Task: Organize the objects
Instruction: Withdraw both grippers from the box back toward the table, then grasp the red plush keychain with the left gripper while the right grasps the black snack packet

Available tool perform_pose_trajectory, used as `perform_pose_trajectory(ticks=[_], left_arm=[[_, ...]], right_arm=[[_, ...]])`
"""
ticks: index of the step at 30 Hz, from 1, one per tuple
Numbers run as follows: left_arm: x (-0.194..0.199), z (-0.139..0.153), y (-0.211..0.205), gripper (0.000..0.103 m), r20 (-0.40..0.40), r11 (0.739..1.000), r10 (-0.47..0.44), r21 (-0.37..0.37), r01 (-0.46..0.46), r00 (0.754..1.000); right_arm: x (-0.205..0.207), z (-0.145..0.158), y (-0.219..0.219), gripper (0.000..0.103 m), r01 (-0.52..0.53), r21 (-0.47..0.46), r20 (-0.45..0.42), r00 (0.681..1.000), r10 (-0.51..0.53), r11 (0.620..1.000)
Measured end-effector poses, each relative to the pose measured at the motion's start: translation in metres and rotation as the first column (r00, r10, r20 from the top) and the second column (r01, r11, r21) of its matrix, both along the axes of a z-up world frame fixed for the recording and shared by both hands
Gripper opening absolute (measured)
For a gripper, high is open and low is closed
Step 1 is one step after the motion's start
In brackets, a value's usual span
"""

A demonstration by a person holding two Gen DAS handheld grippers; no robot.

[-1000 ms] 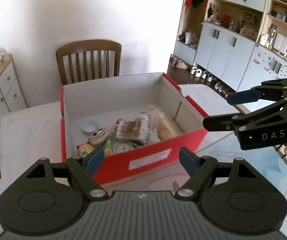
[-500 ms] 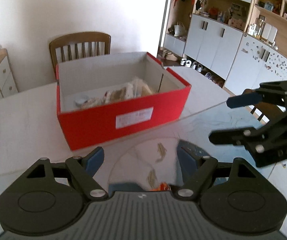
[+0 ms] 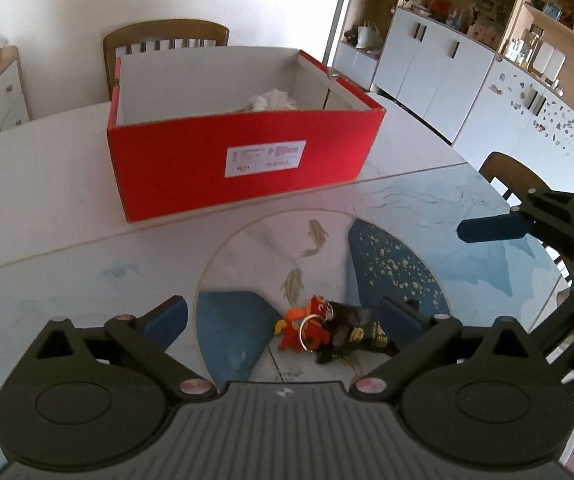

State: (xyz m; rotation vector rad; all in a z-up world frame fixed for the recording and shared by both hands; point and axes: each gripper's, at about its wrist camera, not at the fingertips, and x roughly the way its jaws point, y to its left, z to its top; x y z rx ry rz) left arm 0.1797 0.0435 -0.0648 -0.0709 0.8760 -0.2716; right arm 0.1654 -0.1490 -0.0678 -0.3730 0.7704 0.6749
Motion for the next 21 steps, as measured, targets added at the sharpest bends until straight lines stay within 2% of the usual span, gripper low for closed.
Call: perform_pose_trajectory(ticks=[5, 12, 21], left_arm=[[0.001, -0.011, -0.003, 0.102, -0.013, 1.000, 0.017, -0.003, -0.017, 1.000], [0.006, -0.031, -0.004, 0.102, -0.053, 0.999, 0.041, 0.013, -0.040, 0.998], [0.014, -0.046, -0.015, 0.102, -0.086, 0.999, 0.003, 0.037, 0.000, 0.996]], right_arm=[[0.001, -0.016, 0.004, 0.094, -0.024, -0.039, -0.016, 1.000, 0.024, 0.999], [0.009, -0.031, 0.006, 0.087, -0.026, -0.054, -0.054, 0.998, 0.023, 0.998], [0.017, -0.043, 0.007, 0.067, -0.030, -0.030, -0.109, 0.994, 0.026, 0.999]])
